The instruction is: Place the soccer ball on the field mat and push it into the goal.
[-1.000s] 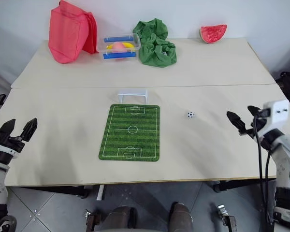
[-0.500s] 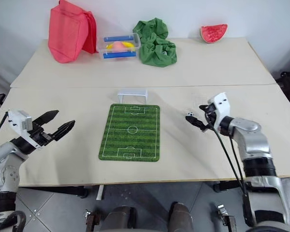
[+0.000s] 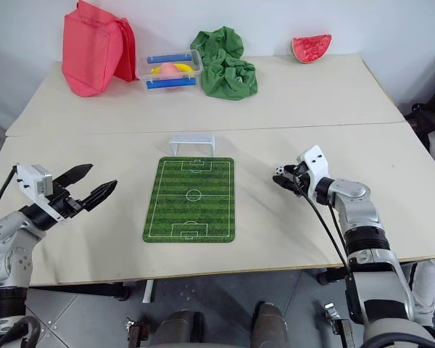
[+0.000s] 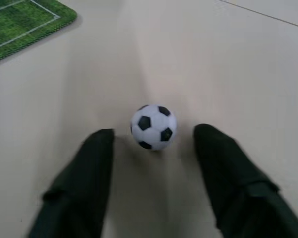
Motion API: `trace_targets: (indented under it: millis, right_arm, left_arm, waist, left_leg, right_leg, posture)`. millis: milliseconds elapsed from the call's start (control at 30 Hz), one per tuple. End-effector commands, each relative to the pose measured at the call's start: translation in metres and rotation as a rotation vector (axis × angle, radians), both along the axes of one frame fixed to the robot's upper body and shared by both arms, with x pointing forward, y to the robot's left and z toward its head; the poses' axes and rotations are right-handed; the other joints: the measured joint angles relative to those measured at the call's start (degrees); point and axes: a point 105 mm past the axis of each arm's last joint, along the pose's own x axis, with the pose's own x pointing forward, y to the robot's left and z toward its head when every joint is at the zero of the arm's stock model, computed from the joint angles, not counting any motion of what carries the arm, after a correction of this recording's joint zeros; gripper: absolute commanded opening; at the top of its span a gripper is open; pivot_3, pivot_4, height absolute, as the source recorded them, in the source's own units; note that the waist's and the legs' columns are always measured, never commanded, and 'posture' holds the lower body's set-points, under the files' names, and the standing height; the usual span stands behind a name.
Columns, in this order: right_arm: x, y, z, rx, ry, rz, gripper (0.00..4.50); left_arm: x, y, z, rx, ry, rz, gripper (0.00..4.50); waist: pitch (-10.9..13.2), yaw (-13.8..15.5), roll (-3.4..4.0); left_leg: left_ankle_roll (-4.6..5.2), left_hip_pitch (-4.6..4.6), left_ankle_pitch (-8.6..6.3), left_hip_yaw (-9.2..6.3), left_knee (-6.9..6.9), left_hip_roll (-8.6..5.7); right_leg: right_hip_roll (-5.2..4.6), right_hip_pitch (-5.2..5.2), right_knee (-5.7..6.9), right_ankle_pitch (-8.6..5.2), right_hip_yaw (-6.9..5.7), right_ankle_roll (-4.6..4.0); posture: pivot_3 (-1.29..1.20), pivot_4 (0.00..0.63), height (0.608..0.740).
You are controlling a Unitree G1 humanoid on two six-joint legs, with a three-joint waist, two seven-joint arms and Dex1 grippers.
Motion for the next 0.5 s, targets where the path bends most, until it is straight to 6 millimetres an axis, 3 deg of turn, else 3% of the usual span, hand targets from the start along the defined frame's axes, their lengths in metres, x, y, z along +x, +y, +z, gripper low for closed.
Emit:
trace_targets:
  millis: [33, 100, 333, 500]
  right_arm:
    - [0.004, 0.003, 0.007, 0.008, -0.030, 0.005, 1.22]
    - [0.005, 0.005, 0.010, 0.016, -0.040, 0.012, 0.78]
    - [0.002, 0.012, 0.031, 0.022, -0.091, 0.076, 0.77]
    - [-0.029, 0.056, 0.052, 0.015, -0.108, 0.332, 0.77]
  left_arm:
    - [-0.007, 0.003, 0.009, 0.012, -0.041, 0.006, 4.50]
    - [-0.007, 0.003, 0.009, 0.013, -0.040, 0.007, 4.50]
    - [-0.015, 0.003, 0.006, 0.014, -0.036, 0.010, 4.50]
    - [-0.033, -0.007, -0.005, 0.027, 0.020, -0.077, 4.50]
  waist:
    - [0.0, 0.0, 0.00]
    - [0.0, -0.1, 0.00]
    - [0.0, 0.0, 0.03]
    - [0.1, 0.1, 0.15]
  left_leg:
    - [0.00, 0.00, 0.00, 0.00, 0.02, 0.00]
    - [0.00, 0.01, 0.00, 0.01, 0.05, 0.00]
    - [-0.01, 0.00, 0.00, 0.00, 0.05, 0.01]
    - [-0.04, -0.01, -0.02, 0.00, -0.01, 0.05]
  right_leg:
    - [0.00, 0.00, 0.01, 0.00, 0.01, 0.00]
    - [0.00, 0.00, 0.06, 0.00, 0.03, 0.00]
    - [0.00, -0.01, 0.06, 0.00, 0.03, 0.00]
    - [0.03, -0.05, 0.04, 0.00, 0.02, 0.00]
  posture:
    - [0.00, 0.150, 0.740]
    - [0.00, 0.150, 0.740]
    - [0.00, 0.150, 0.740]
    - [0.00, 0.150, 0.740]
